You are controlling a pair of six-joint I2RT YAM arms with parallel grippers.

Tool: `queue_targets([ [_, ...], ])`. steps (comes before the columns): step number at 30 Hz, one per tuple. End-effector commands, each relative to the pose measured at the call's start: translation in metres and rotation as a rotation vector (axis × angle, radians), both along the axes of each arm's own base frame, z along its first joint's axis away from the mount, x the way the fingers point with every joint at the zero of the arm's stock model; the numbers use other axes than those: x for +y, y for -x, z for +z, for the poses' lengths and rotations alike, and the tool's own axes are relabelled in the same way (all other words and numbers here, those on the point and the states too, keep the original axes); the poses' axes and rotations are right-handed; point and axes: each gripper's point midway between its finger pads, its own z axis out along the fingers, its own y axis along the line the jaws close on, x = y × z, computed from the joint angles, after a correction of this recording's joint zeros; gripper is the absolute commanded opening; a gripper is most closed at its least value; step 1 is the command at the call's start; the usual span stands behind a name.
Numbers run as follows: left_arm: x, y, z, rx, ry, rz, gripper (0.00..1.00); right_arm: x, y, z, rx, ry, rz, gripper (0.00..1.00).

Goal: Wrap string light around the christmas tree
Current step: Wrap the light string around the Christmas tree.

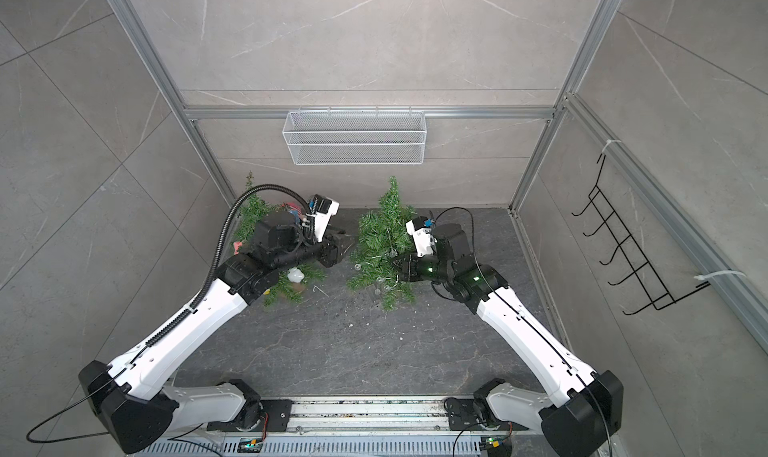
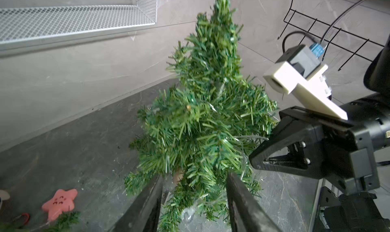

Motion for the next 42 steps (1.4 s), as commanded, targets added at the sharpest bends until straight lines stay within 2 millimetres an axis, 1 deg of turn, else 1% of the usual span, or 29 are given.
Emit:
queue_targets([
  [1,-0.013,0.008,-0.027,0.034,-0.030,-0.002,0.54,0.001,0.000,0.003,-0.010,-0.025,-0.009,0.00],
  [5,-0.019,0.008,-0.042,0.030,-0.034,-0.034,0.54,0.004,0.001,0.005,-0.013,-0.043,0.002,0.00],
  [7,-0.023,0.002,-0.046,0.014,-0.058,-0.039,0.54,0.004,0.002,0.007,-0.019,-0.042,0.003,0.00],
  [11,-0.029,-0.007,-0.046,0.001,-0.070,-0.036,0.51,0.003,0.004,0.007,-0.015,-0.036,0.009,0.00],
  [16,-0.031,-0.009,-0.038,-0.027,-0.041,-0.035,0.45,0.002,0.006,0.006,-0.013,-0.035,0.008,0.00],
  [18,-0.034,-0.010,-0.035,-0.027,-0.036,-0.039,0.37,0.003,0.005,0.004,-0.011,-0.034,0.008,0.00],
  [19,-0.035,-0.010,-0.035,-0.026,-0.033,-0.043,0.31,0.003,0.005,0.004,-0.009,-0.034,0.009,0.00],
  [21,-0.033,-0.012,-0.031,-0.035,-0.039,-0.028,0.13,0.001,0.005,0.003,-0.014,-0.031,0.003,0.00],
  [22,-0.030,-0.013,-0.027,-0.038,-0.043,-0.013,0.07,0.001,0.005,0.002,-0.013,-0.031,0.003,0.00],
  [24,-0.020,-0.008,-0.008,-0.071,-0.044,0.006,0.00,0.001,0.005,0.001,-0.013,-0.027,0.003,0.00],
  [26,-0.009,0.000,0.016,-0.109,-0.027,0.021,0.00,0.001,0.004,-0.003,-0.008,-0.021,-0.001,0.00],
  [28,0.002,0.008,0.034,-0.129,-0.026,0.032,0.00,0.001,0.003,-0.005,-0.006,-0.015,-0.004,0.00],
  [31,0.017,0.022,0.048,-0.105,-0.041,0.043,0.00,0.003,0.001,-0.003,-0.007,-0.023,-0.001,0.00],
  [34,0.021,0.049,0.064,-0.027,-0.016,-0.021,0.00,0.005,0.002,0.002,-0.012,-0.031,0.014,0.00],
  [35,0.022,0.062,0.073,-0.003,0.013,-0.056,0.00,0.006,0.003,0.003,-0.015,-0.034,0.023,0.03],
  [36,0.024,0.073,0.081,0.009,0.040,-0.086,0.00,0.006,0.004,0.004,-0.016,-0.032,0.028,0.12],
  [39,0.031,0.093,0.082,0.039,0.059,-0.125,0.00,0.006,0.009,-0.003,-0.001,-0.015,0.052,0.30],
  [40,0.031,0.097,0.081,0.040,0.059,-0.143,0.00,0.006,0.012,-0.005,0.004,-0.009,0.059,0.34],
  [41,0.034,0.095,0.075,0.041,0.044,-0.122,0.00,0.006,0.014,-0.008,0.012,0.000,0.065,0.38],
  [42,0.038,0.087,0.067,0.051,0.014,-0.074,0.00,0.005,0.016,-0.010,0.018,0.011,0.069,0.40],
])
